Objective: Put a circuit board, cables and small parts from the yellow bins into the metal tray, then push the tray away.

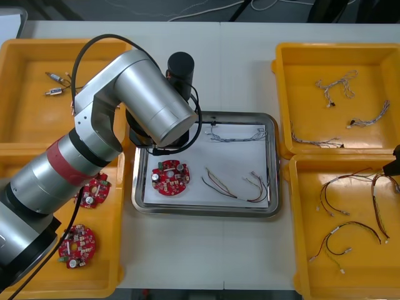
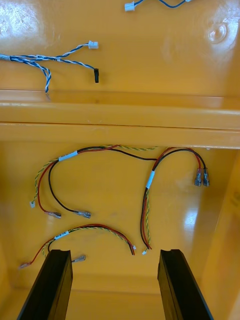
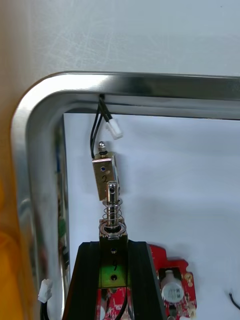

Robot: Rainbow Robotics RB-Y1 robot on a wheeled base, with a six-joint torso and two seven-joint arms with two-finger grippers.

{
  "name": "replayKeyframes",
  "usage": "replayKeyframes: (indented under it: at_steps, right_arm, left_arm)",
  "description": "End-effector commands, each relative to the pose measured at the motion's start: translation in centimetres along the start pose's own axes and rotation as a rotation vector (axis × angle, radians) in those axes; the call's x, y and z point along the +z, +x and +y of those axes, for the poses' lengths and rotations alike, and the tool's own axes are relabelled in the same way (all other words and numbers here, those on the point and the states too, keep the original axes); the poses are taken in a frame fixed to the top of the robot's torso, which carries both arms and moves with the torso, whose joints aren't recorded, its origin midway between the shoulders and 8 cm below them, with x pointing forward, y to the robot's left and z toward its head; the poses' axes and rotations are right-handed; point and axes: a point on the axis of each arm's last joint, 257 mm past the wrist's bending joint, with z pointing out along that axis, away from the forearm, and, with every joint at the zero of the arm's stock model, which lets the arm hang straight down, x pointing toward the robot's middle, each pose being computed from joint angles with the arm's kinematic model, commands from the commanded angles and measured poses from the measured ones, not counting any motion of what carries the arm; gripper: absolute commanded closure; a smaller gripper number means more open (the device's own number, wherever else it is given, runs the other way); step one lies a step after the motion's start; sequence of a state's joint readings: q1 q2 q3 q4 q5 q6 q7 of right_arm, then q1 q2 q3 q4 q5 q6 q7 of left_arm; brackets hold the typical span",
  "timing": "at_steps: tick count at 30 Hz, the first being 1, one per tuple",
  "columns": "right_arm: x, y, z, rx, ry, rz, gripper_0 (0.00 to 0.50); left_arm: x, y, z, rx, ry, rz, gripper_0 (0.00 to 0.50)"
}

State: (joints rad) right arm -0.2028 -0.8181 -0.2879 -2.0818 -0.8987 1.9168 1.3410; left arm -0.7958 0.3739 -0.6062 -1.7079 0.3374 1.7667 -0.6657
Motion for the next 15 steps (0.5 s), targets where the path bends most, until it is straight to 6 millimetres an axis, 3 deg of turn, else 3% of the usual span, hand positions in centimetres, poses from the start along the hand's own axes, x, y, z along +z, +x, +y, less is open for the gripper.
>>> replayKeyframes:
  at_steps: [1,15]
  right_arm:
    - [-0.9,-0.1,-1.4,0.034,0.028,-0.013,0.000]
    - [-0.9,-0.1,-1.4,0.034,0.028,-0.013,0.000]
  left_arm:
    - [-0.7,-1.7,-3.8,-0.049,0.060,-0.059,0.500]
    - [0.5,-2.2,-5.5,-0.049,0.088,-0.065,0.500]
